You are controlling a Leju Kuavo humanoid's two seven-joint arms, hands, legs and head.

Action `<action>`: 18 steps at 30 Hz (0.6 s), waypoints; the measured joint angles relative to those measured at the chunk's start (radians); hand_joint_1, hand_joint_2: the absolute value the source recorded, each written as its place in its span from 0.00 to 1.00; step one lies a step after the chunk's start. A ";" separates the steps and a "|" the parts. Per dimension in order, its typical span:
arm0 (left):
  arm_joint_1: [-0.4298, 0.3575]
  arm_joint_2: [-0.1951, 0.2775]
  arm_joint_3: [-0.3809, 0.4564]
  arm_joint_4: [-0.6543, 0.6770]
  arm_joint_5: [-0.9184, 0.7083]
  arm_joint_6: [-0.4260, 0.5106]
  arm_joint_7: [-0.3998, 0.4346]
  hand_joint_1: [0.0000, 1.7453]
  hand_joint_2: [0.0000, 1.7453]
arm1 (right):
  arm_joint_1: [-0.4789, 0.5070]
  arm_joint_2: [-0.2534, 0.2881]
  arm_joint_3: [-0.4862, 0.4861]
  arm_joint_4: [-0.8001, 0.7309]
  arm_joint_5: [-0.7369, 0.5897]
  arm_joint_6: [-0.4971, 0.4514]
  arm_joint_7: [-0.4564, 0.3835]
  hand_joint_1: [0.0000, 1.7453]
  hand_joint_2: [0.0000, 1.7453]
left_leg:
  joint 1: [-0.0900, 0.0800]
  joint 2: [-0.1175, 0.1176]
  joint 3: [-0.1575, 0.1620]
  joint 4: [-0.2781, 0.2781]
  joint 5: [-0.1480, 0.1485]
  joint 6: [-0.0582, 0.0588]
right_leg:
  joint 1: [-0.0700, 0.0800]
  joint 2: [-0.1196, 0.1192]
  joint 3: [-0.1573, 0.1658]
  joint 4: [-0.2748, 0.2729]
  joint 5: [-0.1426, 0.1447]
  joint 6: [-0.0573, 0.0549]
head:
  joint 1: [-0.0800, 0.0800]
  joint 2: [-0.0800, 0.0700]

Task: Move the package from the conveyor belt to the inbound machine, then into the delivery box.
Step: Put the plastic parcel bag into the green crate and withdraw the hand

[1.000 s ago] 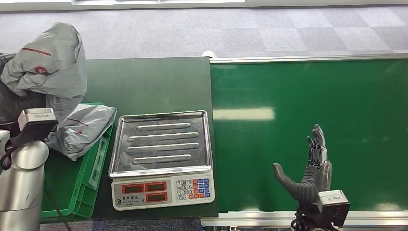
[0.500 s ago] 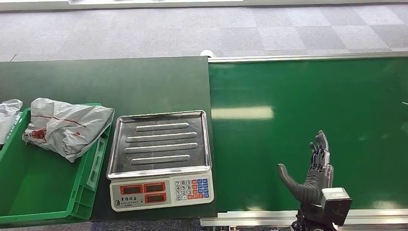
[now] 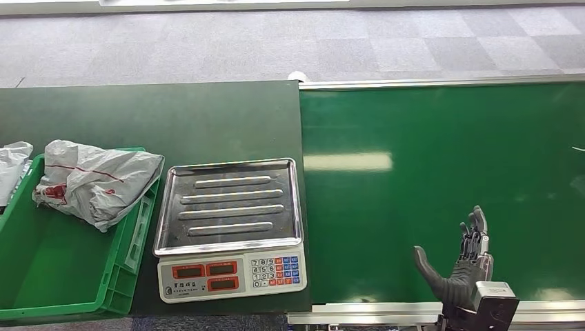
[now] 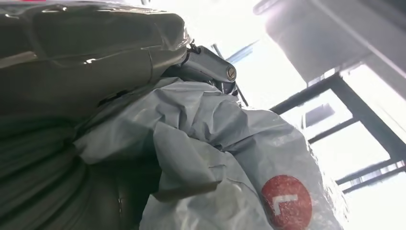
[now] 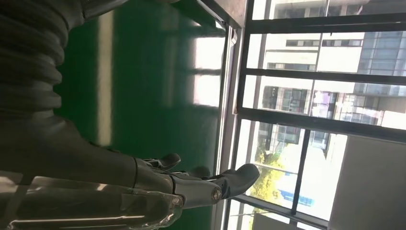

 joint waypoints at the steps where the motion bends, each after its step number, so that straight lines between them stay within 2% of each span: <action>1: 0.023 -0.004 0.011 -0.009 0.031 -0.047 0.000 0.93 1.00 | 0.005 0.006 -0.009 -0.002 0.006 0.009 -0.002 0.00 1.00 | 0.000 0.000 0.000 0.000 0.000 0.000 | 0.000 0.000 0.000 0.000 0.000 0.000 | 0.000 0.000; 3: 0.076 -0.033 0.034 -0.045 0.082 -0.154 -0.007 0.92 1.00 | 0.014 0.018 -0.025 -0.006 0.022 0.028 -0.007 0.00 1.00 | 0.000 0.000 0.000 0.000 0.000 0.000 | 0.000 0.000 0.000 0.000 0.000 0.000 | 0.000 0.000; 5: 0.127 -0.083 0.054 -0.099 0.103 -0.225 -0.020 0.92 1.00 | 0.019 0.029 -0.037 -0.007 0.033 0.041 -0.010 0.00 1.00 | -0.001 0.000 0.000 0.000 -0.001 0.000 | -0.001 0.000 0.000 0.000 0.000 0.000 | 0.000 0.000; 12: 0.211 -0.215 0.082 -0.248 0.082 -0.256 -0.034 0.87 1.00 | 0.022 0.046 -0.053 -0.009 0.041 0.054 -0.012 0.00 1.00 | -0.001 -0.002 0.000 0.000 -0.001 0.000 | -0.001 -0.001 0.001 -0.001 0.000 0.000 | 0.000 0.000; 15: 0.243 -0.289 0.076 -0.335 0.023 -0.241 -0.039 0.82 1.00 | 0.020 0.048 -0.054 -0.009 0.044 0.055 -0.013 0.00 1.00 | -0.001 -0.002 0.000 0.000 -0.001 0.000 | -0.001 -0.001 0.001 -0.001 0.000 0.000 | 0.000 0.000; 18: 0.272 -0.355 0.065 -0.407 -0.022 -0.212 -0.039 0.22 1.00 | 0.013 0.048 -0.054 -0.009 0.047 0.055 -0.012 0.00 1.00 | -0.001 -0.002 0.000 0.000 -0.001 0.000 | -0.001 -0.001 0.001 -0.001 0.000 0.000 | 0.000 0.000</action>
